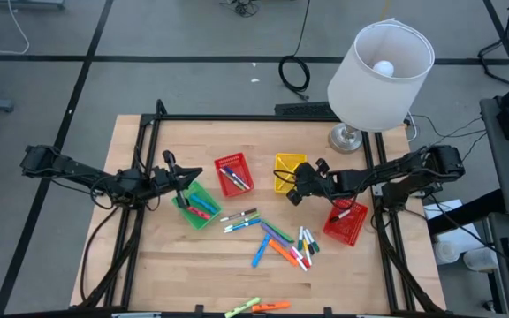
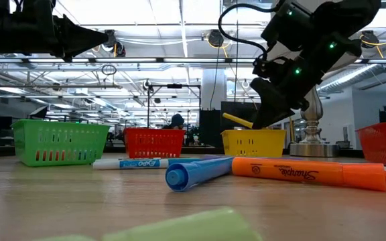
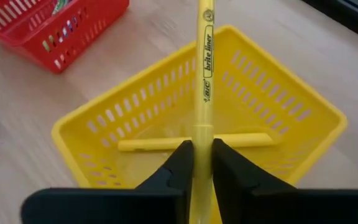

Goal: Pick & Place Markers
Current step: Put the yellow pen into the yellow bin, then put the right small green highlighter pen into the right red bin

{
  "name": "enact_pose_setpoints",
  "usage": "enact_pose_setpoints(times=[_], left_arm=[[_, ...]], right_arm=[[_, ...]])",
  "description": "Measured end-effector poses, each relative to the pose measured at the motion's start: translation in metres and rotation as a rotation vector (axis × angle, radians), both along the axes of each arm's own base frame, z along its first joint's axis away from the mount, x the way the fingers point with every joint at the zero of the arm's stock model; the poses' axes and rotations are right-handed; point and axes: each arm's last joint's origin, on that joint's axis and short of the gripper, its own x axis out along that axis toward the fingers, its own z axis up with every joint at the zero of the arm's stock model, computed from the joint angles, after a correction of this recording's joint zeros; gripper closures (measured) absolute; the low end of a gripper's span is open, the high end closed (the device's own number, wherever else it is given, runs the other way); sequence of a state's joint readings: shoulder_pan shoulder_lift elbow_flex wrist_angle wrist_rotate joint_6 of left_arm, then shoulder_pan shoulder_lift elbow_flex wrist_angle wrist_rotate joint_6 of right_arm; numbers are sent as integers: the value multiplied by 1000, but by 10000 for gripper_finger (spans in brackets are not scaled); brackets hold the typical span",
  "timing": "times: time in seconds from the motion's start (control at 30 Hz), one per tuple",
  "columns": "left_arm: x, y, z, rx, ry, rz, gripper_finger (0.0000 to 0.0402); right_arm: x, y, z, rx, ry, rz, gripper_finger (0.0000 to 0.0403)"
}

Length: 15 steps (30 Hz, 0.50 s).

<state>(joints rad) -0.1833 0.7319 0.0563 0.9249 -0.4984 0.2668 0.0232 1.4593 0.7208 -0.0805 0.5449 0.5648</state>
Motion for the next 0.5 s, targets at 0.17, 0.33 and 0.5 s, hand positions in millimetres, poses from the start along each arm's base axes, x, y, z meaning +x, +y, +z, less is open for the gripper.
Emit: enact_pose_setpoints(times=[0.17, 0.33, 0.5], left_arm=[[0, 0, 0, 0, 0, 0, 376], [0, 0, 0, -1, 0, 0, 376], [0, 0, 0, -1, 0, 0, 376]], right_arm=[[0, 0, 0, 5, -5, -6, 332], [0, 0, 0, 1, -4, -1, 325], [-1, 2, 9, -29, -17, 51, 332]])
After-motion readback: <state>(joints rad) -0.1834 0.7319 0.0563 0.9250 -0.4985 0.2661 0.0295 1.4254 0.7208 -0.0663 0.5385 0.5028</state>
